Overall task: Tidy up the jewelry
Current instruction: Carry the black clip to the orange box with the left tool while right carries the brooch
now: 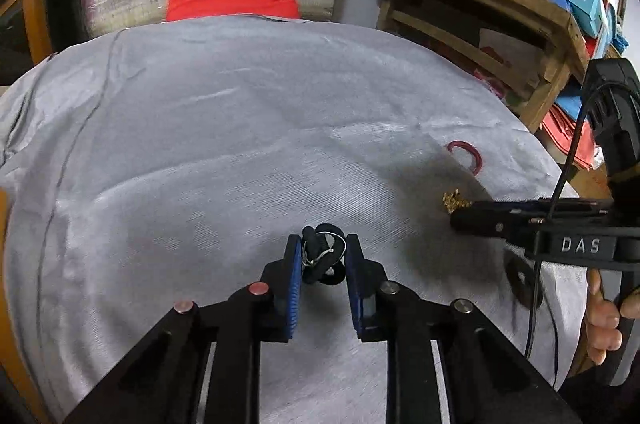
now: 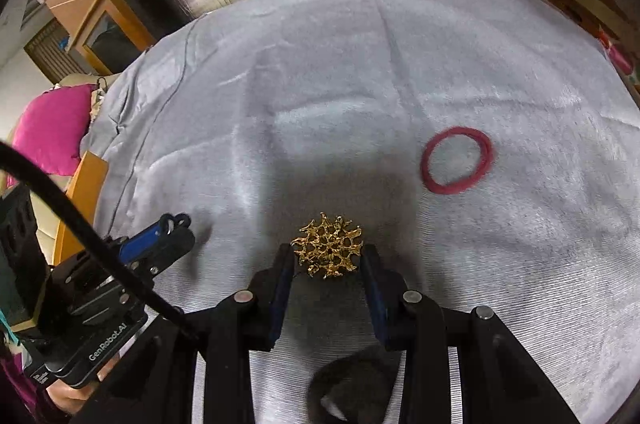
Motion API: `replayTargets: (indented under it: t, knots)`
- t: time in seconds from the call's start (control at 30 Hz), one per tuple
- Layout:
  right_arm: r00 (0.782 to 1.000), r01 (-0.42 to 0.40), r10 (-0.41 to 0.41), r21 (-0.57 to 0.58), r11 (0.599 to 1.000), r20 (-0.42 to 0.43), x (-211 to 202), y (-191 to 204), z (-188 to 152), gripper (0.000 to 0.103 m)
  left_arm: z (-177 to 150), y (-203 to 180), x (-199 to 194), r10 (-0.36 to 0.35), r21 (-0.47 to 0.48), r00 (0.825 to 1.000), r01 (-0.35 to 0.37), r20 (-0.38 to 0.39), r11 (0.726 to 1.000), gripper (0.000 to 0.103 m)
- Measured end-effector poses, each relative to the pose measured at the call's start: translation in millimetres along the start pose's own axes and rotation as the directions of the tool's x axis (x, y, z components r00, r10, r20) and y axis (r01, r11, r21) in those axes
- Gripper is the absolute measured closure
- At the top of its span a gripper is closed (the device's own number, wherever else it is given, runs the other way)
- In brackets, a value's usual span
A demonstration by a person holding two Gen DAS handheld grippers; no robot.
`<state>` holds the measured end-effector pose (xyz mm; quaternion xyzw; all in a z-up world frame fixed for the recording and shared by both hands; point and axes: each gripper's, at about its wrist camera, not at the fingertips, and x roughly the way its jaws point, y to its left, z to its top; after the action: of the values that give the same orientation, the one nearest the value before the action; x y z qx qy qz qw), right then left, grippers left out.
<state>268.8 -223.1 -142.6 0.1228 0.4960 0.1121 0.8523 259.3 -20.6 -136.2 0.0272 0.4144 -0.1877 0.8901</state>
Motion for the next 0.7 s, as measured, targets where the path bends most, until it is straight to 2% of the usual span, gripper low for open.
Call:
replayTargets:
  t: [0.2, 0.47, 0.7]
  knots:
    - [1.0, -0.017, 0.019, -0.054, 0.998, 0.026, 2, 33, -1, 0.066, -8, 24, -20, 0.065, -0.059, 0.998, -0.064, 0.008, 0.996, 0.081]
    - [1.0, -0.012, 0.013, -0.095, 0.995, 0.007, 20, 66, -10, 0.066, -9, 45, -41, 0.151, -0.123, 0.988, -0.147, 0.017, 0.981, 0.081]
    - [1.0, -0.024, 0.026, -0.12, 0.993, 0.015, 27, 86, -17, 0.066, -10, 65, -57, 0.158, -0.191, 0.987, -0.151, 0.025, 0.97, 0.081]
